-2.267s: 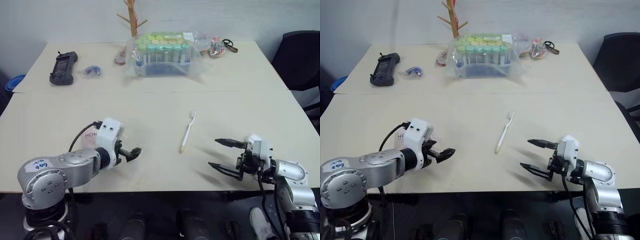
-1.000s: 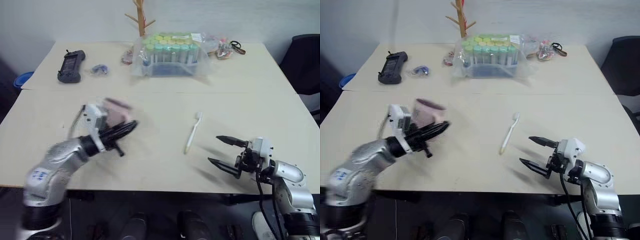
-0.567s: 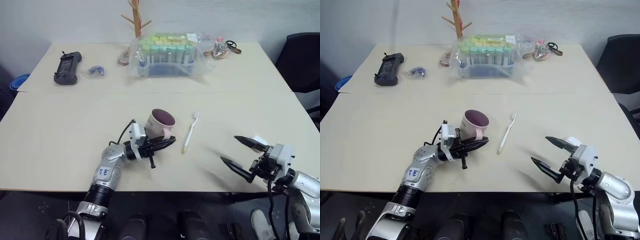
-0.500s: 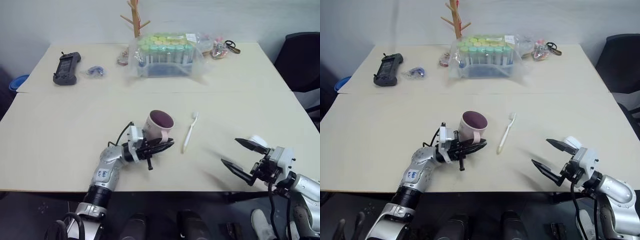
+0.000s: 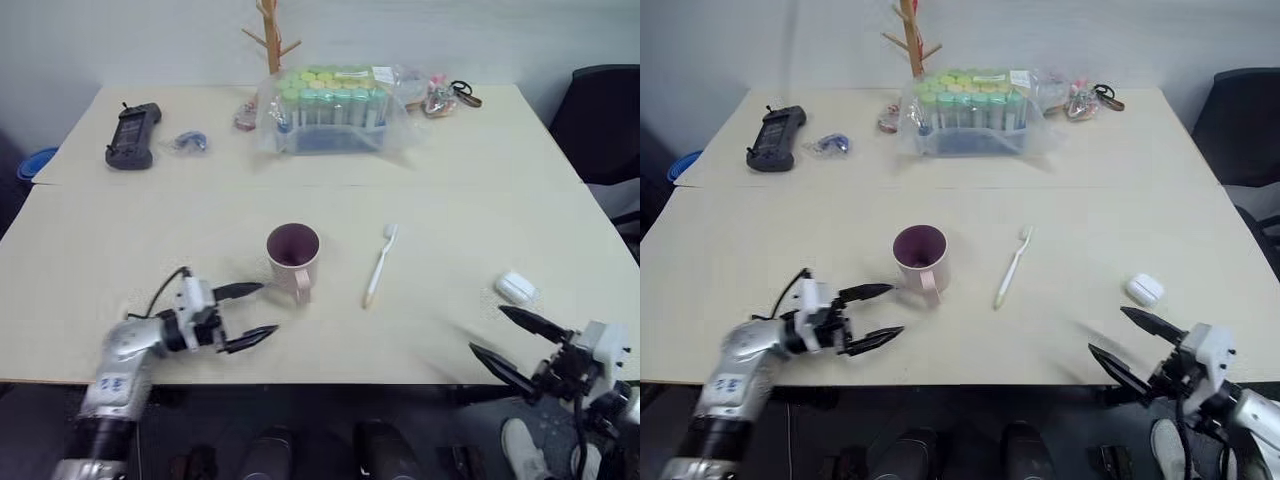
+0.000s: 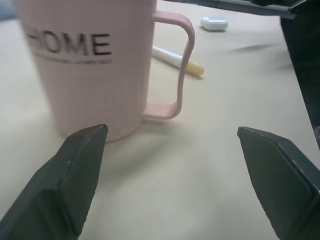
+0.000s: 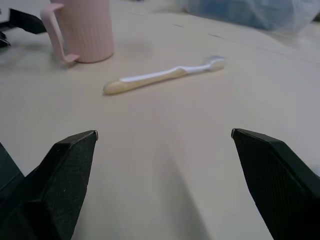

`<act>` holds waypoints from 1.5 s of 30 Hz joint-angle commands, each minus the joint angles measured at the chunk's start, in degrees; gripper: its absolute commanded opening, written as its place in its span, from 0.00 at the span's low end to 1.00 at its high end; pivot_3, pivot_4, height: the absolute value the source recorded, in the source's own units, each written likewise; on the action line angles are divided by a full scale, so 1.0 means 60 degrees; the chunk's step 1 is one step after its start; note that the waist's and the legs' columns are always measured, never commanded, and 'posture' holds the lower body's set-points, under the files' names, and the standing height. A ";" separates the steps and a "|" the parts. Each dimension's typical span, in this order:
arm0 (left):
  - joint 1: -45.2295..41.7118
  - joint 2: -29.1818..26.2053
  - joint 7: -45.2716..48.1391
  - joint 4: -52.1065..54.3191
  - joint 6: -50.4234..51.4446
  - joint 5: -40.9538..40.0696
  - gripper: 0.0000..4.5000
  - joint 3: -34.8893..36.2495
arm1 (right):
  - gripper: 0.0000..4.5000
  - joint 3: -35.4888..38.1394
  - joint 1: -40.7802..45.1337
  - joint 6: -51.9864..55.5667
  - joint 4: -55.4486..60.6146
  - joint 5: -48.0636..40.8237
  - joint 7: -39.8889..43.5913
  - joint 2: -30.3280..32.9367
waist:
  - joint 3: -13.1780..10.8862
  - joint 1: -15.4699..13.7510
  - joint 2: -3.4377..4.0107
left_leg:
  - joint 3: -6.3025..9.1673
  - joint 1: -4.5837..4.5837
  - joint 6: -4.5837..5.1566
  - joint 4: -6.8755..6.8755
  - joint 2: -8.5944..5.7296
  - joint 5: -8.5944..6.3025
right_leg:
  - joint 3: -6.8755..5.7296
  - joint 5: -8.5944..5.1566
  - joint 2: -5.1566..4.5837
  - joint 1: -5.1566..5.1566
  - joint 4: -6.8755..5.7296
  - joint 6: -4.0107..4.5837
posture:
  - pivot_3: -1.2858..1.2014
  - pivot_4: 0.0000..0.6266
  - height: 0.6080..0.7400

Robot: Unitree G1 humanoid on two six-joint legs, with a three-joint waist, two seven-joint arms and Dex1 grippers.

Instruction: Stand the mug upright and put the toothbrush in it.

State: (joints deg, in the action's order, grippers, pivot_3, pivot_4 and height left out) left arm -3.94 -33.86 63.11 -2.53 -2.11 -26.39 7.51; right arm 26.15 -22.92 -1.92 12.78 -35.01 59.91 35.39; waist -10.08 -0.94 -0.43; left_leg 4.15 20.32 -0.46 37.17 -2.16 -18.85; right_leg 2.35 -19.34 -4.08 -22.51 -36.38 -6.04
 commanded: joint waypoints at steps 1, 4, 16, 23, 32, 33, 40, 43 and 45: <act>0.0511 -0.0779 0.0113 0.0646 0.0358 -0.0693 0.98 0.1319 | 1.00 0.0299 0.0114 -0.0535 -0.0138 0.0167 0.0403 0.0235 | 0.0000 0.0026 0.0000 | 0.0001 -0.0004 0.0005 -0.0004 0.0001 -0.0003 | -0.0001 0.0000 -0.0001 0.0002 0.0000 0.0000 | 0.52 0.24 1.00; 0.0826 -0.1382 -0.0067 0.1081 0.0777 -0.0963 0.98 0.2150 | 1.00 -0.0291 0.0784 0.0300 0.0137 0.0269 0.0157 0.0595 | 0.0000 0.0079 0.0003 | 0.0001 -0.0008 0.0014 -0.0007 0.0001 -0.0008 | -0.0002 -0.0001 -0.0004 0.0003 -0.0003 0.0001 | 0.52 0.24 1.00; 0.0162 -0.2612 -0.0219 0.2399 0.2455 -0.1815 0.98 0.2996 | 1.00 -0.4709 0.8545 0.9968 0.0164 0.1420 -0.6162 -0.0107 | -0.0002 0.0164 0.0008 | 0.0028 0.0176 -0.0070 0.0023 -0.0002 0.0024 | -0.0030 -0.0010 -0.0012 -0.0193 -0.0044 0.0019 | 0.52 0.24 1.00; 0.0284 -0.2348 -0.0306 0.2618 0.2454 -0.1623 0.98 0.2802 | 1.00 -0.5173 1.0236 1.1751 -0.1105 0.1792 -0.7277 -0.2025 | 0.0000 0.0266 0.0006 | 0.0012 0.0197 -0.0065 0.0023 -0.0009 0.0025 | -0.0072 -0.0009 -0.0031 -0.0208 -0.0074 0.0017 | 0.52 0.24 1.00; 0.0564 -0.2122 -0.0343 0.3051 0.2562 -0.1724 1.00 0.2685 | 0.41 -0.5088 1.0529 1.3112 -0.1383 0.1945 -0.7286 -0.2544 | 0.0010 0.0445 -0.0010 | 0.0006 0.0163 -0.0064 0.0032 -0.0007 0.0027 | -0.0070 -0.0009 -0.0029 -0.0195 -0.0087 0.0017 | 0.52 0.24 1.00; 0.0574 -0.2094 -0.0346 0.3096 0.2560 -0.1724 1.00 0.2652 | 0.35 -0.5004 1.0556 1.3230 -0.1431 0.1859 -0.7163 -0.2547 | 0.0011 0.0449 -0.0012 | 0.0005 0.0161 -0.0064 0.0031 -0.0006 0.0027 | -0.0069 -0.0009 -0.0028 -0.0195 -0.0091 0.0017 | 0.52 0.24 1.00; 0.0617 -0.1745 -0.0574 0.3226 0.2501 -0.1635 1.00 0.2489 | 0.05 -0.4383 1.0633 1.1870 -0.1537 0.1453 -0.6094 -0.2521 | 0.0011 0.0376 -0.0013 | 0.0008 0.0165 -0.0053 0.0038 -0.0022 0.0030 | -0.0075 -0.0008 -0.0046 -0.0185 -0.0095 0.0016 | 0.52 0.24 1.00; 0.0753 -0.1455 -0.0857 0.3175 0.2508 -0.1703 1.00 0.2630 | 0.04 -0.3929 1.0803 1.0082 -0.1212 0.0826 -0.4793 -0.2799 | 0.0009 0.0427 -0.0010 | -0.0006 0.0168 -0.0035 0.0038 -0.0037 0.0028 | -0.0070 -0.0004 -0.0057 -0.0189 -0.0095 0.0008 | 0.52 0.24 1.00; 0.0857 -0.1289 -0.1002 0.3138 0.2526 -0.1730 1.00 0.2693 | 0.04 -0.3400 1.0940 0.8559 -0.1101 0.0258 -0.4036 -0.3368 | 0.0009 0.0493 -0.0010 | -0.0006 0.0168 -0.0035 0.0031 -0.0029 0.0028 | -0.0073 -0.0004 -0.0049 -0.0194 -0.0099 0.0008 | 0.52 0.24 1.00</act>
State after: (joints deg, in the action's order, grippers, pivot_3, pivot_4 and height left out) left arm 0.67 -41.77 58.02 15.31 13.28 -35.86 22.06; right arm 2.90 40.55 56.87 2.76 -29.92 31.84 16.92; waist -10.03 2.02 -0.49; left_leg 4.11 21.32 -0.68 37.30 -2.27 -18.67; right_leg 1.92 -19.36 -4.32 -23.71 -37.02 -5.99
